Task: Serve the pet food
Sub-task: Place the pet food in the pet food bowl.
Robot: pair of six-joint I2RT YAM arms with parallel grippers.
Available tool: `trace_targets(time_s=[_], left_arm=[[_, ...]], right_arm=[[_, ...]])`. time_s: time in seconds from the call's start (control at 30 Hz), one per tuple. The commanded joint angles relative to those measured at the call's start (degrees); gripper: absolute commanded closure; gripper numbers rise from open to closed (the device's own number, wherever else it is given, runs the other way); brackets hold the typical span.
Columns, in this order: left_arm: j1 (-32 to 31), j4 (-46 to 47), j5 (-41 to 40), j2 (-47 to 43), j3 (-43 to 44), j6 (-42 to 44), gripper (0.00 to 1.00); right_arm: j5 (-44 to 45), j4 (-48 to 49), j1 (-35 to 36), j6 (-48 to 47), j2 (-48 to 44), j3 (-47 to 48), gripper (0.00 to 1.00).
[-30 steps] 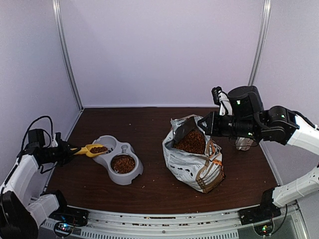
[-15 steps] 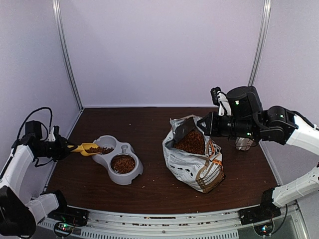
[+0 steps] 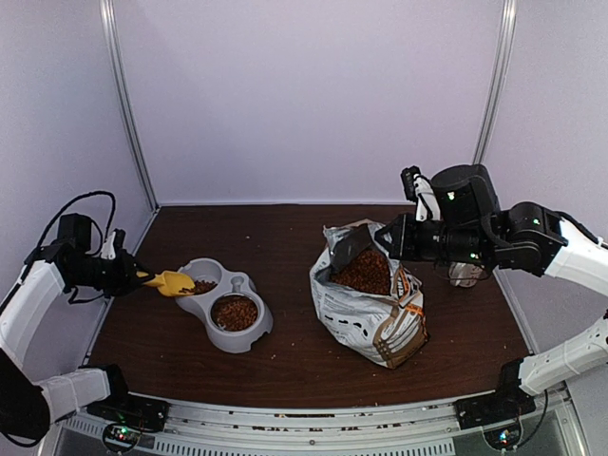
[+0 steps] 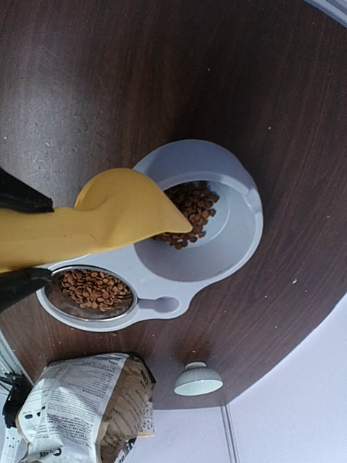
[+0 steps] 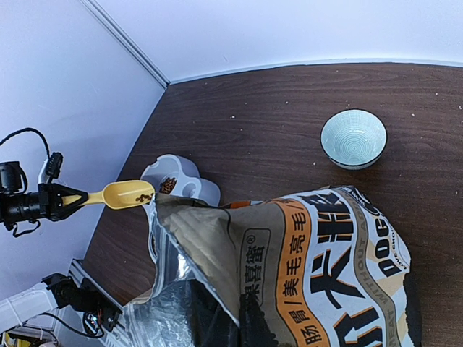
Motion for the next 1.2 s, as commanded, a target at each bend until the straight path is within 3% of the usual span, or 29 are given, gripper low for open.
trace_targets(time_s=[0.0,0.47,0.63,0.77,0.9,1.17], left_arm=[[-1.4,0.0,-4.1,0.9,3.6,1.0,1.00],[-4.2,0.0,-4.1,0.2,6.4,0.2,1.00],[-8.9,0.0,-0.6,-1.6,10.9,-2.0,1.00],[-15.0,0.0,3.4,-1.4,15.8,-3.5,1.00],[-25.1,0.4,3.0,-0.8,21.1,-5.4,1.00],[-45.5,11.4,0.1,2.0,28.6,-12.3,1.00]], right_arm=[[0.7,-1.5,-0.4,-0.4,0.7,0.4,1.00],[0.5,-1.6,-0.4,-0.5,0.7,0.5,1.00],[0.8,-1.6,-0.5,-0.7,0.9,0.8,1.00],[1.1,-2.0,-0.5,-1.0,1.3,1.4,1.00],[0.9,-2.1,-0.5,-1.1,2.0,1.6,1.00],[-0.4,-1.8,-0.5,-1.7,2.0,1.4,1.00]])
